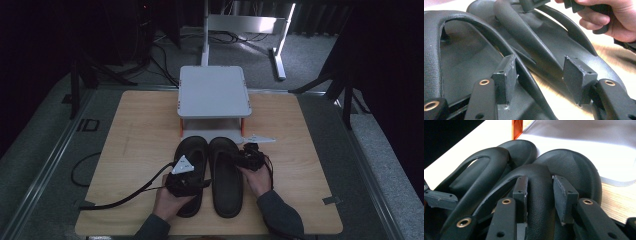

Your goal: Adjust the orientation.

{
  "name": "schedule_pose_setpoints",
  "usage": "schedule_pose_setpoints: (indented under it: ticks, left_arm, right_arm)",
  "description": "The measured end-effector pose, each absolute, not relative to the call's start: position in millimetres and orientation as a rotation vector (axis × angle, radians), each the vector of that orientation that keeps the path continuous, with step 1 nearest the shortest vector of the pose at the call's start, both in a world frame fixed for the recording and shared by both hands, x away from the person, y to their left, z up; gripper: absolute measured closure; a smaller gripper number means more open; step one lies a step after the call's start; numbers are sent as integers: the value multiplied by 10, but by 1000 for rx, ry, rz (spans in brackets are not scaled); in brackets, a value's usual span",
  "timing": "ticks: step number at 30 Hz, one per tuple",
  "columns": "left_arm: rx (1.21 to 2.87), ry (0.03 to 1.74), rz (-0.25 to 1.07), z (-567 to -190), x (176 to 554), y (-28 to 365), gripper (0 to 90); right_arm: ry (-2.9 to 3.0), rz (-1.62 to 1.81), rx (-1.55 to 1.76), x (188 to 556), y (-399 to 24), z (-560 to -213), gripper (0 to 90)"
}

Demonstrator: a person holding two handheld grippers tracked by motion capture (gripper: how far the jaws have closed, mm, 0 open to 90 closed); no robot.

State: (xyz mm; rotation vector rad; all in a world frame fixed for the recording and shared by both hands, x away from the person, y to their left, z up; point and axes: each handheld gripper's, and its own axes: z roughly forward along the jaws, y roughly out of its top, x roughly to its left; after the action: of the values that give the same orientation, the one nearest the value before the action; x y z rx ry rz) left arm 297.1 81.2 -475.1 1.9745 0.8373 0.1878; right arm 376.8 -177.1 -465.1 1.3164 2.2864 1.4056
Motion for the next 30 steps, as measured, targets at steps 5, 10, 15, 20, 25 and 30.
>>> schedule_pose_setpoints:
  ticks: [5, 10, 15, 20, 25, 30]
  left_arm:
    - [1974, 846, 152, -4739, 2989, 770, 436]
    - [1949, 843, 118, -4735, 2998, 716, 430]
    - [1950, 855, 152, -4737, 2976, 695, 427]
    - [1930, 865, 175, -4683, 2931, 718, 418]
    - [1877, 868, 223, -4585, 2879, 724, 418]
    - [1934, 856, 342, -4442, 2789, 585, 417]
  right_arm:
    - [2272, 1435, 1331, 3770, -1742, -4644, 643]
    - [2271, 1415, 1347, 3780, -1740, -4670, 631]
    - [2270, 1407, 1364, 3780, -1762, -4710, 596]
    - [2271, 1427, 1355, 3780, -1758, -4693, 521]
    - [2253, 1405, 1315, 3748, -1771, -4626, 482]
    - [2232, 1390, 1281, 3707, -1818, -4561, 465]
